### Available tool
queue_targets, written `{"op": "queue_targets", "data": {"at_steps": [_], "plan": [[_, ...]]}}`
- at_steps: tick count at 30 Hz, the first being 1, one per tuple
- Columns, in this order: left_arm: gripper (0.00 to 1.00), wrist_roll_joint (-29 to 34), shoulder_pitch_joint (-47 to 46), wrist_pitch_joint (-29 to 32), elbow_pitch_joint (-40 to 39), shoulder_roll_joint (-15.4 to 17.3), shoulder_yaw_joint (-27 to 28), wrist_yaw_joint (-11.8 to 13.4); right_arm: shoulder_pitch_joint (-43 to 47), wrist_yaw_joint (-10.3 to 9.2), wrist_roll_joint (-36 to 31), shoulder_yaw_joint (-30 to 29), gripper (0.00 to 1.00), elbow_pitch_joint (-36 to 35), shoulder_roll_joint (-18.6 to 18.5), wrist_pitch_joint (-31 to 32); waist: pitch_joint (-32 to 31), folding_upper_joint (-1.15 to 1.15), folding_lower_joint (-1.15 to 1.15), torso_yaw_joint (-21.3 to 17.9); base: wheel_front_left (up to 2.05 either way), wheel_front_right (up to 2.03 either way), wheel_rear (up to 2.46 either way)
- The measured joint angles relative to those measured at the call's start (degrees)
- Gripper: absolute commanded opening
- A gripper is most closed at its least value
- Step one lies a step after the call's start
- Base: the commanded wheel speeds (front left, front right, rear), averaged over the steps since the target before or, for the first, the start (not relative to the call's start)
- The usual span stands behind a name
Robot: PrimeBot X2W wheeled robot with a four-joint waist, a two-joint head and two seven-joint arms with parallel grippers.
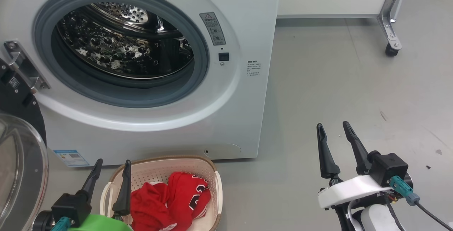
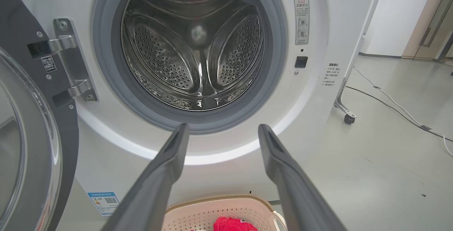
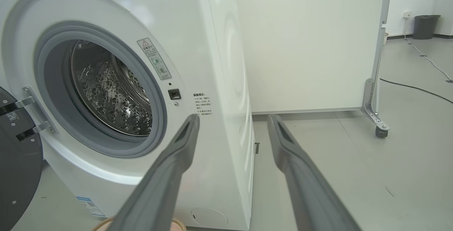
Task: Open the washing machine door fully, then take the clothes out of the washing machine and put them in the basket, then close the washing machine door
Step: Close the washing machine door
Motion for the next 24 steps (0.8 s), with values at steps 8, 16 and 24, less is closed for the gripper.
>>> {"op": "queue_targets", "data": {"at_steps": [8,16,24], "plan": [[1.00,0.00,0.00,0.00,-0.04,-0.10,-0.55,0.00,0.00,0.01,-0.49,-0.14,1.00,0.10,0.00,0.00,0.06,0.00,0.00,0.22,-1.03,1.03,0.00],[1.00,0.00,-0.01,0.00,-0.56,-0.51,-0.93,-0.03,0.01,0.18,-0.78,-0.68,1.00,0.09,0.02,0.00,0.30,0.00,0.00,0.70,-1.23,1.23,0.00],[1.00,0.19,-0.05,0.00,-0.71,-0.78,-1.00,-0.21,-0.01,0.18,-1.02,-1.00,1.00,0.04,0.02,0.00,1.14,0.00,0.00,1.48,-1.04,1.04,0.00]]}}
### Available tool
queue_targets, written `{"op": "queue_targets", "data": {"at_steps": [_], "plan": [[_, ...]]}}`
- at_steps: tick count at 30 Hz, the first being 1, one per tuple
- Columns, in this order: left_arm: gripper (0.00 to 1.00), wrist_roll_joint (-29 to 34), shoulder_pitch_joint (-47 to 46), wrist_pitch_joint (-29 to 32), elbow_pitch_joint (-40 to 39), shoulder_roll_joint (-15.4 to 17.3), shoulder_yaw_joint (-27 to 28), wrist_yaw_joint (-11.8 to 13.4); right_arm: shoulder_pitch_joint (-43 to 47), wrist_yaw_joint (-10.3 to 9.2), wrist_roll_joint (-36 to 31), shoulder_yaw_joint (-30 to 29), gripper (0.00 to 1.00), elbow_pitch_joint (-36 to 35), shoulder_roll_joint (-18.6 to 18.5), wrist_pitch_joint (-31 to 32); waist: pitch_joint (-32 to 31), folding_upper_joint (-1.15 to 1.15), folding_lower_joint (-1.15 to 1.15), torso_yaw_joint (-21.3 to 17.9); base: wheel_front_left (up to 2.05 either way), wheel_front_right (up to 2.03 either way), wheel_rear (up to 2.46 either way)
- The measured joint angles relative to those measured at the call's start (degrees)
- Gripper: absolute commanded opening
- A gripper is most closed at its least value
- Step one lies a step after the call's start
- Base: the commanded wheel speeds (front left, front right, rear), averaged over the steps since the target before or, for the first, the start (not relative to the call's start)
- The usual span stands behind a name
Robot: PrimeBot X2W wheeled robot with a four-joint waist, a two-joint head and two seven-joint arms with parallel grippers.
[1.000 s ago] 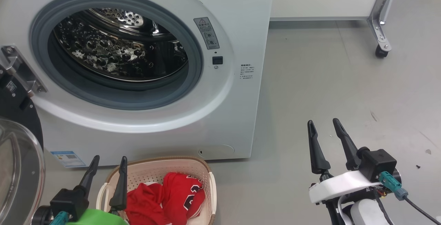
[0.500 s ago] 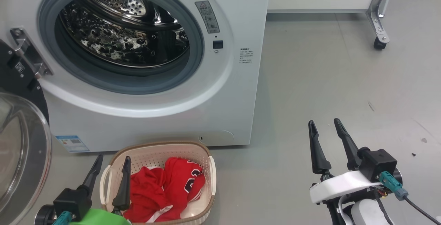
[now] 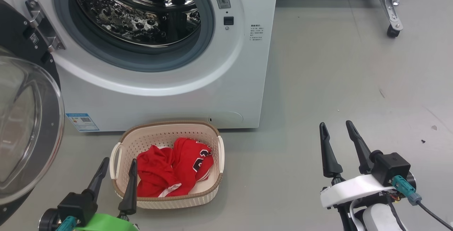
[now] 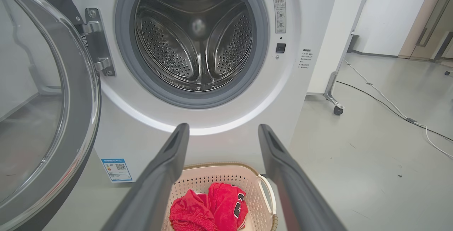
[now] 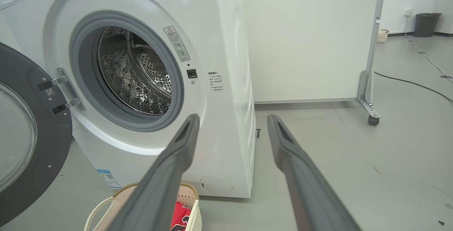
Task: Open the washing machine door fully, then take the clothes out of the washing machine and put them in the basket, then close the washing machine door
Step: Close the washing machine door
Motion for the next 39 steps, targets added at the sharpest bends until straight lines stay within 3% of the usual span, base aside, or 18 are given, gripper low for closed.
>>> {"op": "queue_targets", "data": {"at_steps": [18,39], "plan": [[1.00,0.00,-0.02,0.00,-0.02,-0.15,0.15,-0.01,-0.02,0.32,-0.01,0.02,1.00,0.02,0.03,0.00,0.07,0.00,0.00,0.44,-0.62,0.62,0.00],[1.00,0.15,-0.02,0.00,0.01,-0.25,0.34,-0.07,-0.03,0.33,-0.01,0.01,1.00,0.12,0.03,0.00,-0.13,0.00,0.00,0.51,-0.07,0.07,0.00]]}}
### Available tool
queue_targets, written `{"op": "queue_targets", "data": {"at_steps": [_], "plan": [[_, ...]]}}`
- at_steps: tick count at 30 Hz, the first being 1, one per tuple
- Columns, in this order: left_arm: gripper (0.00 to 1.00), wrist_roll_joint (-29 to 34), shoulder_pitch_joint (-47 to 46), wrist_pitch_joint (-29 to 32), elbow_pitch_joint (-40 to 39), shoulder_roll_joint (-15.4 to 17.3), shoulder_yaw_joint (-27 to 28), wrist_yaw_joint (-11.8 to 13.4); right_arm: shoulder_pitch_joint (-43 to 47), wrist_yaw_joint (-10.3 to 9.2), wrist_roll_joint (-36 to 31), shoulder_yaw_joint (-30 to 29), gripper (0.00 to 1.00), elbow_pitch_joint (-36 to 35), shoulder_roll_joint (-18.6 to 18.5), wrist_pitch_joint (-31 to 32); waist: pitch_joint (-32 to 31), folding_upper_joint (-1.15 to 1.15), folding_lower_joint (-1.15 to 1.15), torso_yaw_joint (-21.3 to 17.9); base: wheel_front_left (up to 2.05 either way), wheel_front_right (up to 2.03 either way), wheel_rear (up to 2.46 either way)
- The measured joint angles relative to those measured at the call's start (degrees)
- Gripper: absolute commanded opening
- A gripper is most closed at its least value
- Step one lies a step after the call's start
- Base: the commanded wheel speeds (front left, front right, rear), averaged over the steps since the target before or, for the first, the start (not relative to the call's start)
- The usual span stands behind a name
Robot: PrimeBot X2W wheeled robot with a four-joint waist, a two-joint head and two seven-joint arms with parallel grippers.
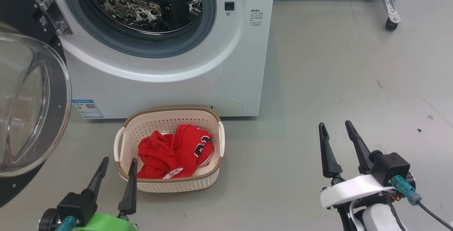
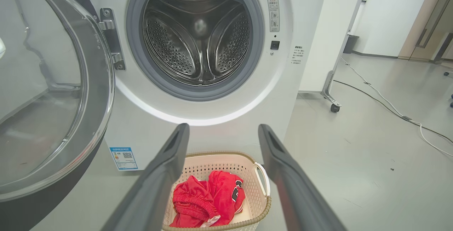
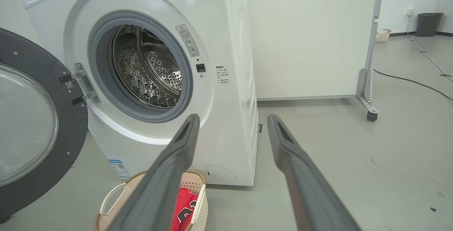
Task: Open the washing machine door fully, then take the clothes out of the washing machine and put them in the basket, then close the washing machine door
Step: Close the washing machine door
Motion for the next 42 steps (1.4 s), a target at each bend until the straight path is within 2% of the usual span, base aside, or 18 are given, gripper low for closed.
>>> {"op": "queue_targets", "data": {"at_steps": [34,42], "plan": [[1.00,0.25,0.00,0.00,0.05,-0.13,0.43,0.00,0.00,0.01,0.13,0.33,1.00,0.20,0.00,0.00,-0.23,0.00,0.00,0.20,0.00,0.00,0.00],[1.00,0.76,-0.09,0.00,0.30,-0.20,-0.53,0.00,0.03,0.00,0.12,-0.01,1.00,0.19,0.00,0.00,0.01,0.00,0.00,1.69,0.00,0.00,0.00]]}}
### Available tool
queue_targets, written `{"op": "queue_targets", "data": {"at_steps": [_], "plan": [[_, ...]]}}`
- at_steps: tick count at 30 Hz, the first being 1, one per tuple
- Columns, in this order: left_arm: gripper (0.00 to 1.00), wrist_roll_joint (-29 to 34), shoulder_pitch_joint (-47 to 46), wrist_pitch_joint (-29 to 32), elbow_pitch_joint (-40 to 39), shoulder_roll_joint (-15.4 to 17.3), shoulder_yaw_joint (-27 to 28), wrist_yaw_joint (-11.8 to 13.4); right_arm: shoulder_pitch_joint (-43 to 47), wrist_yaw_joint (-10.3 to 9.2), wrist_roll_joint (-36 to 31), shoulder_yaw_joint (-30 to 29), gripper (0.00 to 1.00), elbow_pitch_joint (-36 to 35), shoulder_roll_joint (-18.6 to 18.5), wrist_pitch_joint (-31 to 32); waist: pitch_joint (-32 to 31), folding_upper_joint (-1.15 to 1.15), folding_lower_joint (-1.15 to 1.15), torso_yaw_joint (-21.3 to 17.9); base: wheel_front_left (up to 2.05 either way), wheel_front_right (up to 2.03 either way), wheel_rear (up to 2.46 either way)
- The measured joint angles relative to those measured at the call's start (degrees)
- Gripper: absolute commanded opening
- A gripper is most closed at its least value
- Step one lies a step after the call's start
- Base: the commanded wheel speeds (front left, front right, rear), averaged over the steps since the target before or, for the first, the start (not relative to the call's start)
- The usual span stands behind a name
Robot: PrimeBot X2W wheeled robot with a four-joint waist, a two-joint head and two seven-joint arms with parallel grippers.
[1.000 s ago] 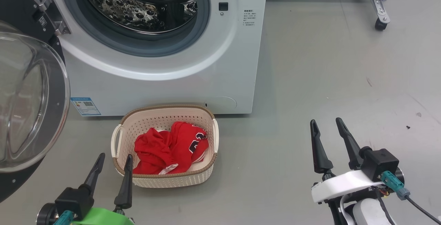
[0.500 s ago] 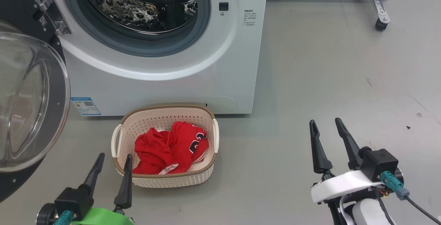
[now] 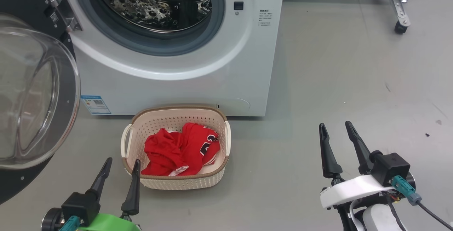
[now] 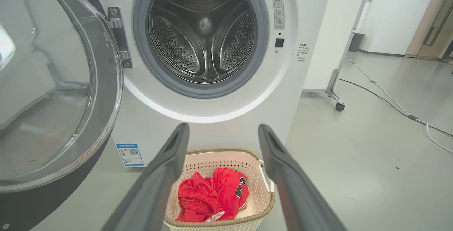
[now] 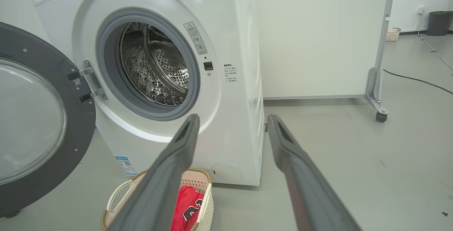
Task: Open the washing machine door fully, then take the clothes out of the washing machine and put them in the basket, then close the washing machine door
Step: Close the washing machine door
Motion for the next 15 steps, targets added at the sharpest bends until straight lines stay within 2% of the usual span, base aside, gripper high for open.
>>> {"op": "queue_targets", "data": {"at_steps": [15], "plan": [[1.00,0.51,-0.09,0.00,1.31,-0.01,-0.36,0.01,0.11,0.49,0.00,0.44,1.00,0.13,0.00,0.00,0.26,0.00,0.00,6.53,0.00,0.00,0.00]]}}
